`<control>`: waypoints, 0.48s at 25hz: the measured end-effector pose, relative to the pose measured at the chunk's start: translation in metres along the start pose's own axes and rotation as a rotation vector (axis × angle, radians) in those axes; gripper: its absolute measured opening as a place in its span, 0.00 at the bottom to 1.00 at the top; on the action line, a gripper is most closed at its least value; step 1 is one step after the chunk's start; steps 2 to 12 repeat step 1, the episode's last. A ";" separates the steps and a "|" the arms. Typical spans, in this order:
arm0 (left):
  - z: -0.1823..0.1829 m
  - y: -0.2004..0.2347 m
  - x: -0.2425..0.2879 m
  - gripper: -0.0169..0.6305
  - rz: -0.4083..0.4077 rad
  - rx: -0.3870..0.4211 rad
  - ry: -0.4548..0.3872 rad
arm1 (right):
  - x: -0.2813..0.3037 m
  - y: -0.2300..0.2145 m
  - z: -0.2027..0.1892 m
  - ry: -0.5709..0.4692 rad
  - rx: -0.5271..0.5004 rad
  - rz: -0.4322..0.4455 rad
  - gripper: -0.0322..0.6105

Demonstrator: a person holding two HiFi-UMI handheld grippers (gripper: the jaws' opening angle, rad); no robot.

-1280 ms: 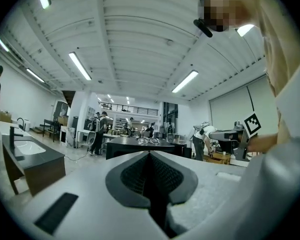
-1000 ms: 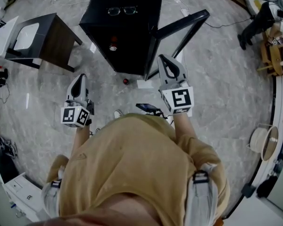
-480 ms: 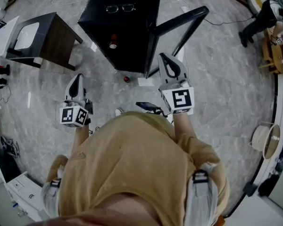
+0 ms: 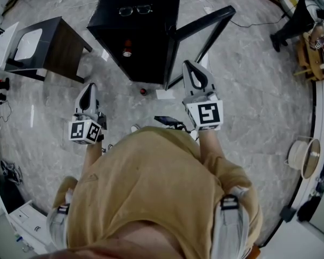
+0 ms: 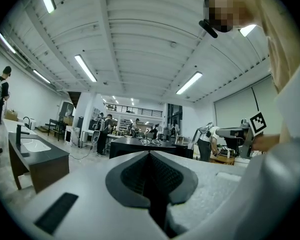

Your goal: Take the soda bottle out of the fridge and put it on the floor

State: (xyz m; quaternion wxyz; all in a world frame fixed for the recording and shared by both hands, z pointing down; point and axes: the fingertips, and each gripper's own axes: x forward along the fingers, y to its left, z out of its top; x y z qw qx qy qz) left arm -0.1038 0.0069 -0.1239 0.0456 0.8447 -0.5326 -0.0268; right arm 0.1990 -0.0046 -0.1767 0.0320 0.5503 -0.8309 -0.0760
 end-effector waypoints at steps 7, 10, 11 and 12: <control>0.000 0.001 0.000 0.03 0.001 -0.003 0.000 | 0.000 0.001 0.000 -0.001 -0.001 0.000 0.05; 0.000 0.001 0.000 0.03 0.001 -0.003 0.000 | 0.000 0.001 0.000 -0.001 -0.001 0.000 0.05; 0.000 0.001 0.000 0.03 0.001 -0.003 0.000 | 0.000 0.001 0.000 -0.001 -0.001 0.000 0.05; 0.000 0.001 0.000 0.03 0.001 -0.003 0.000 | 0.000 0.001 0.000 -0.001 -0.001 0.000 0.05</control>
